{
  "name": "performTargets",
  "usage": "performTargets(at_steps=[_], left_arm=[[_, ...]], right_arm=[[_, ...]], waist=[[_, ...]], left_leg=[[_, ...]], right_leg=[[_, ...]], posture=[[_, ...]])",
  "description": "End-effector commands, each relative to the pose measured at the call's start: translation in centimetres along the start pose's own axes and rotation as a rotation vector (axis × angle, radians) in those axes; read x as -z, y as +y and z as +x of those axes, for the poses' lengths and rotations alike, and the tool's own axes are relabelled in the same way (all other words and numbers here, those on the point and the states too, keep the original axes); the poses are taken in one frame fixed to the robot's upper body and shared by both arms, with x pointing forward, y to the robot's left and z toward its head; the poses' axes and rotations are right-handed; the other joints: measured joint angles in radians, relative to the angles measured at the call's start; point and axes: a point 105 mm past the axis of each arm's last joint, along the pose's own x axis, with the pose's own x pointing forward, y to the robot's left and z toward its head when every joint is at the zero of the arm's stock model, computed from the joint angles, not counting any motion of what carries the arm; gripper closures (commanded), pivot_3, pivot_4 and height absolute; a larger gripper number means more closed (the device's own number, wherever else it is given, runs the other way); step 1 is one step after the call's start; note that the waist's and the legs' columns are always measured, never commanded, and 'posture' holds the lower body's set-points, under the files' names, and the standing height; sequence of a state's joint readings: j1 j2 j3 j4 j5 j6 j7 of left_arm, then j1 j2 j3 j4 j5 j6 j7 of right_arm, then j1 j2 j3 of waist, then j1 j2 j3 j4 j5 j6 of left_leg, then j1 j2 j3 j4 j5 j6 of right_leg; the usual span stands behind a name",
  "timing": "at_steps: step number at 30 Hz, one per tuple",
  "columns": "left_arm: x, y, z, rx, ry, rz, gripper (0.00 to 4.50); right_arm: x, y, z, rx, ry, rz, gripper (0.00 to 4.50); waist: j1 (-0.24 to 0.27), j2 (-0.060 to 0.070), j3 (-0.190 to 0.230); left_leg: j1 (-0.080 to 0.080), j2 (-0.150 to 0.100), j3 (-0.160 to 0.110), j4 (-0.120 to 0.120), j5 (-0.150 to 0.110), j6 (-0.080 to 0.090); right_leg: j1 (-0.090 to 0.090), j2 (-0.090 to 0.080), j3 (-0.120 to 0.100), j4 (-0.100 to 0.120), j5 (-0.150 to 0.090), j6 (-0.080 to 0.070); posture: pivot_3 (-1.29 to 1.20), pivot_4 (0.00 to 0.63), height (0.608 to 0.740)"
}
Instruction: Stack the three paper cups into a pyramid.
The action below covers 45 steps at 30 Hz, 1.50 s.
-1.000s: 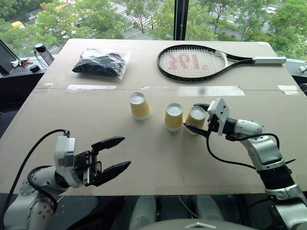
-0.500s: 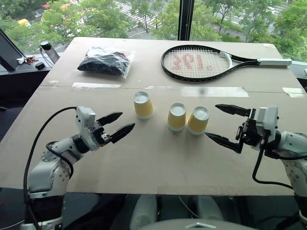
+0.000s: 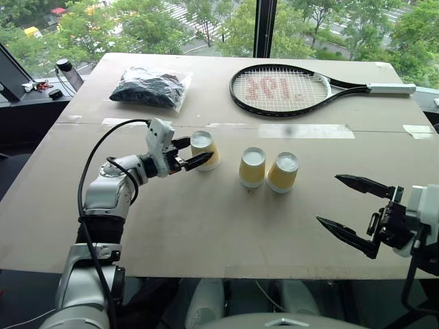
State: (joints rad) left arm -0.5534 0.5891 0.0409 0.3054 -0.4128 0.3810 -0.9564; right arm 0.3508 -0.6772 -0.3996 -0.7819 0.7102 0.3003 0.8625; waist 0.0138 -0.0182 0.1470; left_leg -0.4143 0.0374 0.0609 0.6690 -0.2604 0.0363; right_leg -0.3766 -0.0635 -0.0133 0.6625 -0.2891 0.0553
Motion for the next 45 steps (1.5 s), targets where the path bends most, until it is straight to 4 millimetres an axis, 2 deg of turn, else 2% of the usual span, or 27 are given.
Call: performTargets(at_steps=[1,2,4,6,11,15,19,24,29,33,35,36,37,45], left_arm=[[-0.9,0.3,0.3,0.004,-0.017,0.044,0.52],[-0.9,0.3,0.4,0.005,-0.018,0.048,0.79],[-1.0,0.2,0.4,0.013,-0.019,0.055,1.75],[-1.3,0.0,0.3,0.030,-0.022,0.074,2.07],[-5.7,-0.6,-0.1,0.072,-0.118,0.096,2.08],[-10.6,-3.2,0.4,0.261,-0.146,0.063,2.08],[-12.2,-5.6,1.4,0.417,-0.114,0.002,2.08],[-11.8,-9.2,3.6,0.586,-0.074,0.059,2.08],[-11.2,-9.7,5.8,0.581,-0.063,0.110,2.08],[-10.7,-10.1,7.0,0.590,-0.049,0.151,2.08],[-10.8,-10.0,7.2,0.590,-0.054,0.150,2.08],[-10.8,-9.9,7.2,0.590,-0.055,0.148,2.08],[-10.9,-9.9,7.3,0.589,-0.057,0.147,2.08],[-11.1,-9.9,7.7,0.595,-0.064,0.140,2.08]], right_arm=[[-1.0,0.3,-0.2,0.021,-0.021,-0.049,0.00],[-1.0,0.3,-0.2,0.026,-0.019,-0.048,0.00],[-0.9,0.4,-0.3,0.033,-0.015,-0.046,0.00],[-0.9,0.4,-0.4,0.039,-0.011,-0.045,0.00],[-0.9,0.3,-0.7,0.048,-0.007,-0.043,0.00],[-0.5,0.0,-1.6,0.072,0.012,-0.038,0.00],[-0.1,-0.3,-2.5,0.108,0.029,-0.040,0.00],[0.1,-1.8,-3.9,0.187,0.009,-0.076,0.00],[0.0,-2.5,-4.1,0.181,-0.017,-0.062,0.00],[0.8,-3.8,-3.8,0.189,-0.074,0.143,0.00],[-0.3,-4.5,-3.6,0.209,-0.138,0.083,0.00],[-1.1,-4.4,-3.5,0.201,-0.191,0.035,0.00],[-1.2,-4.1,-3.4,0.175,-0.190,0.032,0.00],[0.9,-2.1,-2.7,0.052,-0.226,0.023,0.00]], waist=[[-0.001,0.000,0.000],[-0.001,0.000,0.000],[-0.001,0.000,0.000],[-0.001,0.000,0.000],[0.000,-0.002,0.001],[0.006,-0.004,0.002],[0.001,-0.003,0.002],[-0.002,-0.002,0.002],[0.000,-0.002,0.002],[-0.001,-0.002,0.002],[-0.001,-0.002,0.002],[-0.001,-0.002,0.002],[-0.001,-0.002,0.002],[0.001,-0.001,0.002]], left_leg=[[0.000,0.000,0.000,0.000,0.000,0.000],[0.000,0.000,0.000,0.000,0.000,0.000],[0.000,0.000,0.000,0.000,0.000,0.000],[0.000,0.000,0.000,0.000,0.000,0.000],[0.000,0.000,-0.001,0.000,0.000,0.000],[-0.002,0.000,-0.003,0.001,0.000,0.000],[-0.001,-0.001,-0.002,0.001,0.000,0.000],[0.000,0.000,-0.002,0.001,0.000,-0.001],[0.000,0.000,-0.001,0.001,0.000,-0.001],[0.000,-0.001,-0.001,0.001,0.000,-0.001],[0.000,-0.001,-0.001,0.001,0.000,0.000],[0.000,-0.001,-0.001,0.001,0.000,0.000],[0.000,-0.001,-0.001,0.001,0.000,0.000],[-0.002,-0.001,-0.002,0.001,0.000,0.000]], right_leg=[[0.000,0.000,0.000,0.000,0.000,0.000],[0.000,0.000,0.000,0.000,0.000,0.000],[0.000,0.000,0.000,0.000,0.000,0.000],[0.000,0.000,0.000,0.000,0.000,0.000],[0.000,0.000,0.000,0.000,0.000,0.000],[0.000,0.000,-0.002,0.000,0.000,0.000],[0.001,0.000,0.000,0.000,0.000,0.000],[0.001,0.002,0.001,0.001,0.000,0.000],[0.000,0.002,0.002,0.001,0.000,0.000],[0.000,0.002,0.002,0.000,0.000,0.000],[0.000,0.002,0.003,0.000,0.000,0.000],[0.000,0.002,0.003,0.001,0.000,0.000],[0.000,0.002,0.003,0.001,0.000,0.000],[0.000,0.003,0.004,-0.001,0.000,0.000]], posture=[[0.00,0.150,0.740],[0.00,0.150,0.740],[0.00,0.150,0.740],[0.00,0.150,0.740],[0.00,0.150,0.740],[0.00,0.150,0.740],[0.00,0.150,0.740],[0.00,0.150,0.740],[0.00,0.150,0.740],[0.00,0.150,0.740],[0.00,0.150,0.740],[0.00,0.150,0.740],[0.00,0.150,0.740],[0.00,0.150,0.740]])
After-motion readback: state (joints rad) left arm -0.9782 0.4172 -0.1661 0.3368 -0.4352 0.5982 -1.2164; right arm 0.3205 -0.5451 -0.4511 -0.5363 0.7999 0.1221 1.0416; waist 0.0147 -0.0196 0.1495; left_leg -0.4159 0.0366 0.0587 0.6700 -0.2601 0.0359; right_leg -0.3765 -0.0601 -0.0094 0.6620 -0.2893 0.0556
